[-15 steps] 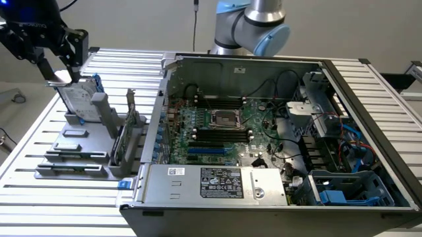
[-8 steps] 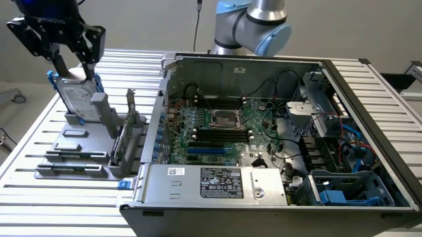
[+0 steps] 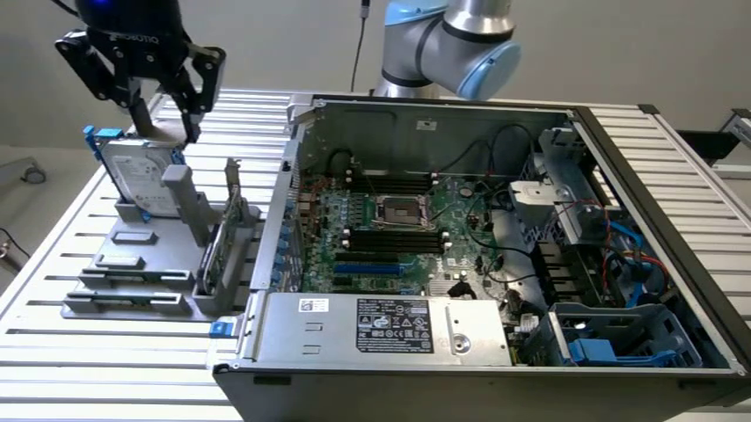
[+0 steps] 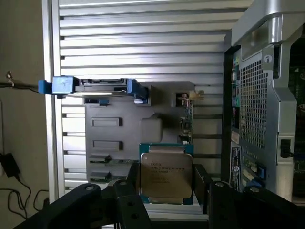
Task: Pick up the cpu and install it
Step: 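Pick up the cpu and move it towards the insertion slot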
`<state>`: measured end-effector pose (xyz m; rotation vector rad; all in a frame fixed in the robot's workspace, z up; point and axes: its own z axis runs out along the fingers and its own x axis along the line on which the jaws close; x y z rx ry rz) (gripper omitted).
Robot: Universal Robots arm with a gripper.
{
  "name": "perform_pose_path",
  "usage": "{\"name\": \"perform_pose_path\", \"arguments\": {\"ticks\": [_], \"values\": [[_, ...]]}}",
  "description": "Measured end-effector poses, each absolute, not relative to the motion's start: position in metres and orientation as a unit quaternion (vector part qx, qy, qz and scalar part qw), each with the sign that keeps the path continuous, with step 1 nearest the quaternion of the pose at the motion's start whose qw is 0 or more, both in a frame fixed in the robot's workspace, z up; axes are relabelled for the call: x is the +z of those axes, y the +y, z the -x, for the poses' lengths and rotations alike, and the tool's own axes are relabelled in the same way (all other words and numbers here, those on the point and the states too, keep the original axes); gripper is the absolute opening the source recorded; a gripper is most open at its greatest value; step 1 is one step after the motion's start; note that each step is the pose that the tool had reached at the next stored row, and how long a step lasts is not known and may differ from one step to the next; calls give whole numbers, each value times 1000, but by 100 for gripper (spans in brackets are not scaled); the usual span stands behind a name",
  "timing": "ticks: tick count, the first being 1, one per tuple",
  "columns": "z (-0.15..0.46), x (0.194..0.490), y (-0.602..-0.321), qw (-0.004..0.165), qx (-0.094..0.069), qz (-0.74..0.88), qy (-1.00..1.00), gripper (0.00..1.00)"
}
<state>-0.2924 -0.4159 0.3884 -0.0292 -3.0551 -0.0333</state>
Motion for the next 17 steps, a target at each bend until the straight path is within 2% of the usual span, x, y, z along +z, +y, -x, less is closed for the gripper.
{"name": "perform_pose_path", "arguments": {"ticks": [17], "values": [[222, 388, -408, 44, -11, 10, -999, 54]]}}
